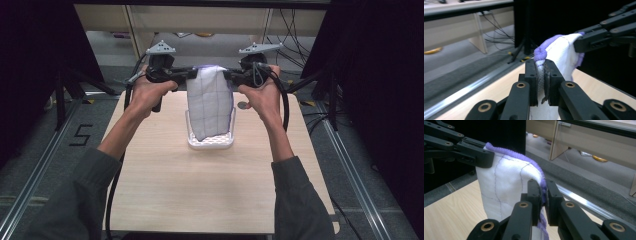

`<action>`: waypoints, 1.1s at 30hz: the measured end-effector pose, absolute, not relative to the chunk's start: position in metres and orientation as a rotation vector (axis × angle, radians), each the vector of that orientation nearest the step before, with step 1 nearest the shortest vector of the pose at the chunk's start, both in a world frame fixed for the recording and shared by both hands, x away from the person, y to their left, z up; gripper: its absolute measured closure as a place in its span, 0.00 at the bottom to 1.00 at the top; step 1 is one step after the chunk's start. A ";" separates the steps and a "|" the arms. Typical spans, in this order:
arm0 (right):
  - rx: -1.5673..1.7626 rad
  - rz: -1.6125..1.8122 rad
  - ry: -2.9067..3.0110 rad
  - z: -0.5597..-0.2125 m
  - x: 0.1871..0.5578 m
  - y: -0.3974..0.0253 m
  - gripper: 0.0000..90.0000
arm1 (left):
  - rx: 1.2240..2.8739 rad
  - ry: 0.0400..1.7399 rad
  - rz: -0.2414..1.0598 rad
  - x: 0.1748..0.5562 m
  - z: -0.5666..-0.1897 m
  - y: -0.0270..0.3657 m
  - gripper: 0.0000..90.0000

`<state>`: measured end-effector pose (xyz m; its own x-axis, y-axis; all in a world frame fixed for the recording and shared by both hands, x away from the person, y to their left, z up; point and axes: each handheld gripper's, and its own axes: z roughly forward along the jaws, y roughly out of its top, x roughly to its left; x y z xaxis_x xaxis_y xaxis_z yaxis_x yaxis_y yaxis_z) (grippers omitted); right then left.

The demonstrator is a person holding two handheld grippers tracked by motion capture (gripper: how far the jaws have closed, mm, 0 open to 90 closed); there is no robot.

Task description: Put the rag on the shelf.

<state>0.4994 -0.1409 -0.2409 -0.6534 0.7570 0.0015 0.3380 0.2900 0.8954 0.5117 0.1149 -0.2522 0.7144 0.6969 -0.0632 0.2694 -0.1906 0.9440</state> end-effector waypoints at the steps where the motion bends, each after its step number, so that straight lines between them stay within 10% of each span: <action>1: 0.986 1.320 2.135 -0.241 0.503 -0.140 0.94 | 1.763 0.776 0.465 0.514 -0.253 0.115 0.91; 33: 1.230 1.170 2.201 -0.313 0.588 -0.124 0.93 | 1.828 0.939 0.431 0.585 -0.330 0.107 0.90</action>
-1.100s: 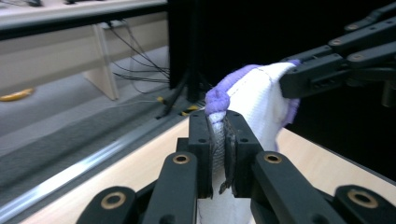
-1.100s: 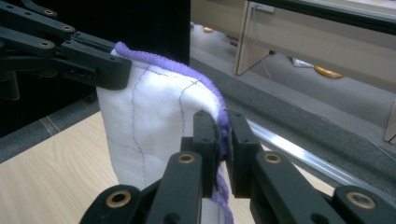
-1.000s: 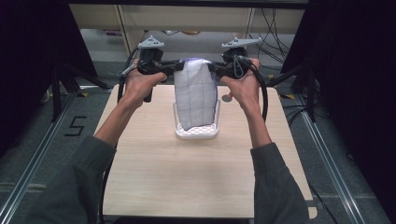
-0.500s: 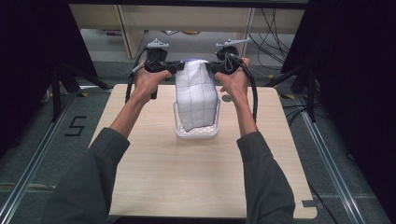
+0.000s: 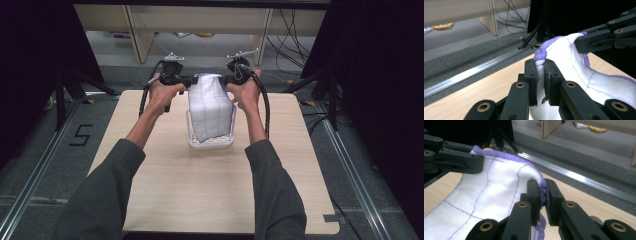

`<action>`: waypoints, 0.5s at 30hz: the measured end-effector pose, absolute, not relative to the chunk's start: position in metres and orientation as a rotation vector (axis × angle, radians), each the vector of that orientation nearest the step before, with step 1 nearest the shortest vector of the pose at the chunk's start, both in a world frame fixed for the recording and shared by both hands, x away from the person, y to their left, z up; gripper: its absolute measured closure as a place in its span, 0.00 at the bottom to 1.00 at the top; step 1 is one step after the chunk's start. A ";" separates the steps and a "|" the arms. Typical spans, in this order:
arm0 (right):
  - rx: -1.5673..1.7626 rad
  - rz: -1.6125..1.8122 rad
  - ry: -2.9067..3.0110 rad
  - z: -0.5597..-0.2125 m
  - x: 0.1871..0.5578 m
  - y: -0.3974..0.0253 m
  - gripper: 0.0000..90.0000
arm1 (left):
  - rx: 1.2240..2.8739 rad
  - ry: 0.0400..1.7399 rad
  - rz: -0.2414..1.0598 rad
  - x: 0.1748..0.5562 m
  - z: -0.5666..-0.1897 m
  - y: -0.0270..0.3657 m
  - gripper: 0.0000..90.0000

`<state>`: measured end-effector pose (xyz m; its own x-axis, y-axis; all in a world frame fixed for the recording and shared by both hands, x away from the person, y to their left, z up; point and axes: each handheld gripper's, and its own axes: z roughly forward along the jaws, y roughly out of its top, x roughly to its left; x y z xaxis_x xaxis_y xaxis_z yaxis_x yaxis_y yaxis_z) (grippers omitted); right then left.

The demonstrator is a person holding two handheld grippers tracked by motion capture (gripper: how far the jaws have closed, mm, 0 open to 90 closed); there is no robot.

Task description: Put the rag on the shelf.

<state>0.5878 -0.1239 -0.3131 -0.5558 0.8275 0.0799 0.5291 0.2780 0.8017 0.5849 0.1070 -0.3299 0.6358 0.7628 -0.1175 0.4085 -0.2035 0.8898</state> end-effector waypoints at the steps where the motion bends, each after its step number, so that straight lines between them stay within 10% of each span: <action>1: 1.219 1.169 2.207 -0.316 0.590 -0.124 0.93 | 1.831 0.943 0.425 0.586 -0.332 0.107 0.90; 15: 1.295 1.097 2.244 -0.338 0.594 -0.129 0.76 | 1.867 0.982 0.305 0.589 -0.361 0.111 0.69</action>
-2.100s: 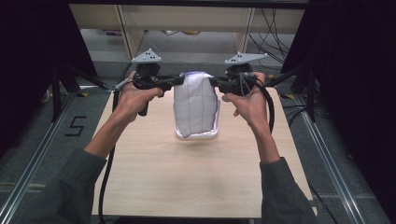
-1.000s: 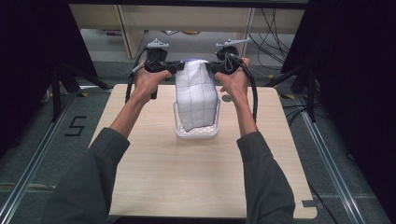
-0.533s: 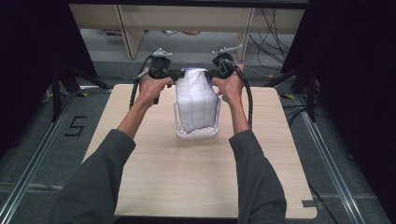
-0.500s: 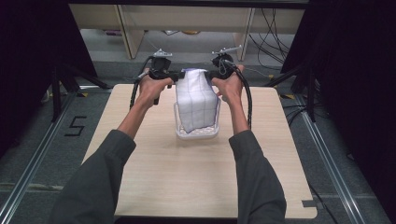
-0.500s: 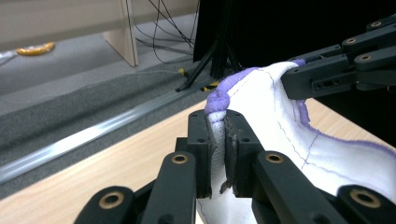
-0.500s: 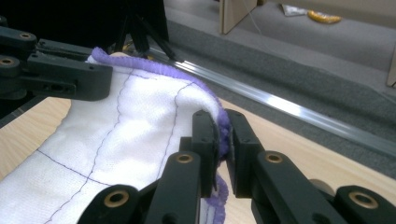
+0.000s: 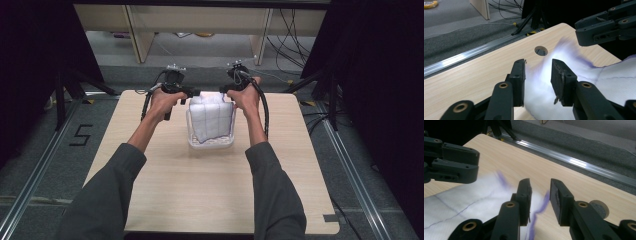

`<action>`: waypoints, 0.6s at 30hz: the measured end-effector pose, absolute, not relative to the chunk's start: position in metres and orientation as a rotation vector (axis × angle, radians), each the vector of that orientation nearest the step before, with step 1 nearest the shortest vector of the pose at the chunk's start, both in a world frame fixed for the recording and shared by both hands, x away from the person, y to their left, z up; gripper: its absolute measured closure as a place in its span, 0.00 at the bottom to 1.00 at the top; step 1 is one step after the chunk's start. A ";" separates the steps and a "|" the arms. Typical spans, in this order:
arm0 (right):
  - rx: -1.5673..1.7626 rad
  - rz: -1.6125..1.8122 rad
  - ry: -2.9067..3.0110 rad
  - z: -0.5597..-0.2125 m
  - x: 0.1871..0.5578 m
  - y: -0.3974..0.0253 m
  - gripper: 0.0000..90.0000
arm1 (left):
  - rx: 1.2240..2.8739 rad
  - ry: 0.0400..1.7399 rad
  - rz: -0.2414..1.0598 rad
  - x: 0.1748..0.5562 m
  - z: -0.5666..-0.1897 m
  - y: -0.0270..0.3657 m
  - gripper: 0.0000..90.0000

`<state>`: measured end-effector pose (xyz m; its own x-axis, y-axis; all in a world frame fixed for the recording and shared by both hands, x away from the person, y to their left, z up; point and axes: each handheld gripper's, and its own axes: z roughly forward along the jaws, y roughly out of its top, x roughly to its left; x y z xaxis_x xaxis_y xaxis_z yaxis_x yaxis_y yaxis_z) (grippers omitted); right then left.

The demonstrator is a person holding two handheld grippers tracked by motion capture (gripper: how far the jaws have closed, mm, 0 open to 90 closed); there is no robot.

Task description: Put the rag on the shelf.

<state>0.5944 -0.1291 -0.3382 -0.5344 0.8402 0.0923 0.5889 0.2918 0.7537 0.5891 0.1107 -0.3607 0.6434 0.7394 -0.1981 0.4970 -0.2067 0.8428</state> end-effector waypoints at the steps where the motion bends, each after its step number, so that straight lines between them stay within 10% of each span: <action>1: 1.294 1.095 2.247 -0.338 0.594 -0.131 0.75 | 1.867 0.985 0.309 0.589 -0.360 0.112 0.68; 18: 1.324 1.147 2.185 -0.328 0.573 -0.169 0.70 | 1.841 1.003 0.317 0.569 -0.353 0.143 0.63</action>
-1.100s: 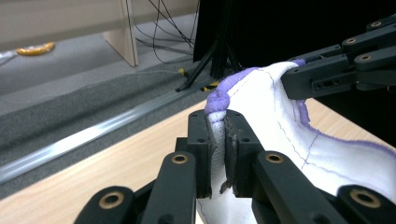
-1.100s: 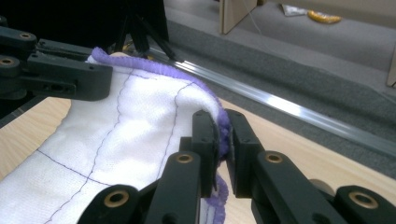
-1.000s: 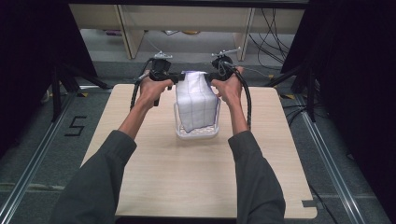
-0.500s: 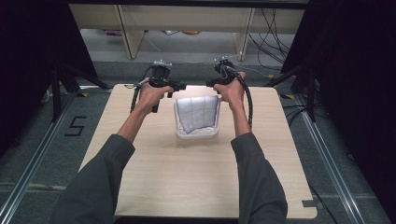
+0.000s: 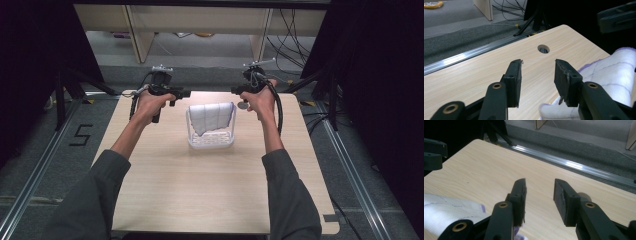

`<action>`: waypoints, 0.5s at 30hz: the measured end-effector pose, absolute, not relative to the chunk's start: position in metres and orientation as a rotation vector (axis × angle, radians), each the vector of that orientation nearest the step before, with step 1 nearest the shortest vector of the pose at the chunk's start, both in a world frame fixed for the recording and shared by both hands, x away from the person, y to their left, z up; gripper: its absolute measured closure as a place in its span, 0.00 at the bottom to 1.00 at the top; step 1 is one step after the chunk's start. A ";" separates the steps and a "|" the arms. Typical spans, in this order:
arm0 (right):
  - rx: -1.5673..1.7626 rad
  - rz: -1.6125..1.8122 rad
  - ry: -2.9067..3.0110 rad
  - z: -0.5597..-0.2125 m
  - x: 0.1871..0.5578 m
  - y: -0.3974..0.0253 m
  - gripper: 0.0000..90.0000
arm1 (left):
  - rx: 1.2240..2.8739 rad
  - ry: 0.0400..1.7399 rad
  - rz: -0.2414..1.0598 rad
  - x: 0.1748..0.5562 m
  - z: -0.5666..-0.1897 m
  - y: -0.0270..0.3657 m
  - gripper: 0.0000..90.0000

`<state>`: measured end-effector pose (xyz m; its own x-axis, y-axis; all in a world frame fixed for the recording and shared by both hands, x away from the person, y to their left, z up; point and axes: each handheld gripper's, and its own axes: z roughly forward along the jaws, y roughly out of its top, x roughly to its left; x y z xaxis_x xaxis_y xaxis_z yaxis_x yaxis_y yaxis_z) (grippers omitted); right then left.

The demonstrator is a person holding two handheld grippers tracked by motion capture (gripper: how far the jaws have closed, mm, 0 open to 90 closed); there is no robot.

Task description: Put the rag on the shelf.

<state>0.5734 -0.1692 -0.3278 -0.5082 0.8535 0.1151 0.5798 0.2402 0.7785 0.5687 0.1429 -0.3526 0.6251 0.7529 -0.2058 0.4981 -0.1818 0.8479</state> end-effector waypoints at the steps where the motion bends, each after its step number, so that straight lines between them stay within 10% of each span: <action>1: 1.353 1.149 2.183 -0.326 0.571 -0.170 0.71 | 1.856 0.999 0.319 0.567 -0.353 0.146 0.63; 15: 1.255 1.194 2.182 -0.314 0.538 -0.178 0.65 | 1.843 1.002 0.297 0.542 -0.352 0.155 0.48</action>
<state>0.5381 -0.1780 -0.3135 -0.5440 0.8330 0.1012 0.5344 0.2509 0.8071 0.5424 0.1550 -0.3521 0.6301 0.7451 -0.2186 0.5060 -0.1805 0.8434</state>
